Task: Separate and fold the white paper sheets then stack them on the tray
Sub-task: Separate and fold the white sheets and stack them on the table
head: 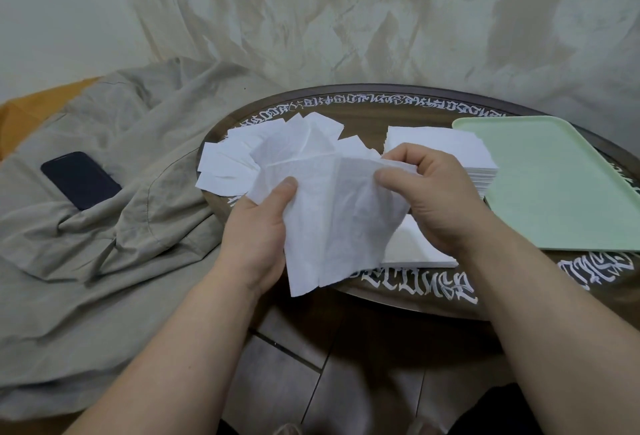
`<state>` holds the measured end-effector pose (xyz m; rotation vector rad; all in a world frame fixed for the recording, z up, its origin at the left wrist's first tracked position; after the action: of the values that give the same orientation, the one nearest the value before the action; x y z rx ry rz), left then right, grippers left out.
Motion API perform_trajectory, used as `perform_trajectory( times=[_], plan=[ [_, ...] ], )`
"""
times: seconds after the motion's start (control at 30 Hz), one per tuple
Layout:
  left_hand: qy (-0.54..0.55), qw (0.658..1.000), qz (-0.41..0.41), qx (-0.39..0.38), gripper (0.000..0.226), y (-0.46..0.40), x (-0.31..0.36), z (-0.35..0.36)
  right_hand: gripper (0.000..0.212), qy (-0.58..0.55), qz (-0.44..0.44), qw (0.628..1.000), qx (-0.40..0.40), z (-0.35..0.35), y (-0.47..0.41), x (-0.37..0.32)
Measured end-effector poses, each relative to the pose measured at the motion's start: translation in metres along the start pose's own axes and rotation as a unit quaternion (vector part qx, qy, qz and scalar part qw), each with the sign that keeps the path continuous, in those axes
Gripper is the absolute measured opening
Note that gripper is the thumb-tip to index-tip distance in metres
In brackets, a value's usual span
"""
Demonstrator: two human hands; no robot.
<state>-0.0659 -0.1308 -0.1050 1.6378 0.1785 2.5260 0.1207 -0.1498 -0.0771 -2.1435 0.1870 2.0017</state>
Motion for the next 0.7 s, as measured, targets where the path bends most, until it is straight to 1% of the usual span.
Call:
perform_trajectory(
  times=[0.03,0.1,0.2,0.3,0.37,0.47,0.53,0.7],
  plan=[
    [0.001,1.000,-0.004,-0.004,0.017,0.000,0.000,0.000,0.016,-0.023,0.003,0.999,-0.024,0.002,0.002,-0.002],
    [-0.006,1.000,-0.014,-0.027,0.018,0.001,-0.002,0.003,0.022,-0.006,0.003,0.999,-0.052,0.010,0.005,-0.002],
    [-0.041,0.997,-0.025,-0.068,0.025,0.003,-0.009,0.009,0.020,0.077,-0.014,0.996,-0.029,0.021,0.007,0.001],
    [-0.024,0.995,-0.036,-0.087,0.033,0.003,-0.010,0.009,0.013,0.106,-0.025,0.994,-0.004,0.023,0.005,0.001],
    [-0.018,0.993,-0.035,-0.111,0.036,0.004,-0.009,0.010,0.011,0.096,-0.026,0.995,-0.003,0.023,0.005,0.000],
    [-0.031,0.988,-0.025,-0.152,0.025,0.007,-0.010,0.013,0.013,0.071,-0.028,0.997,0.000,0.025,0.008,-0.002],
    [-0.035,0.987,-0.022,-0.157,0.023,0.009,-0.010,0.014,0.012,0.066,-0.029,0.997,0.001,0.025,0.008,-0.002],
    [-0.038,0.988,-0.015,-0.147,0.029,0.007,-0.011,0.012,0.015,0.040,-0.016,0.999,-0.008,0.026,0.009,-0.002]
  ],
)
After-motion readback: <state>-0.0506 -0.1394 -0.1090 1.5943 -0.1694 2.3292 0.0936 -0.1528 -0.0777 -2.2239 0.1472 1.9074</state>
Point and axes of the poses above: each hand's wrist, its own y-axis away from the middle knuckle, its own z-axis out of the palm, x = y × z, the point moved 5 cm from there along -y, towards the middle knuckle, and after that the axes turned 3 degrees about x, right-handed, at the moved point
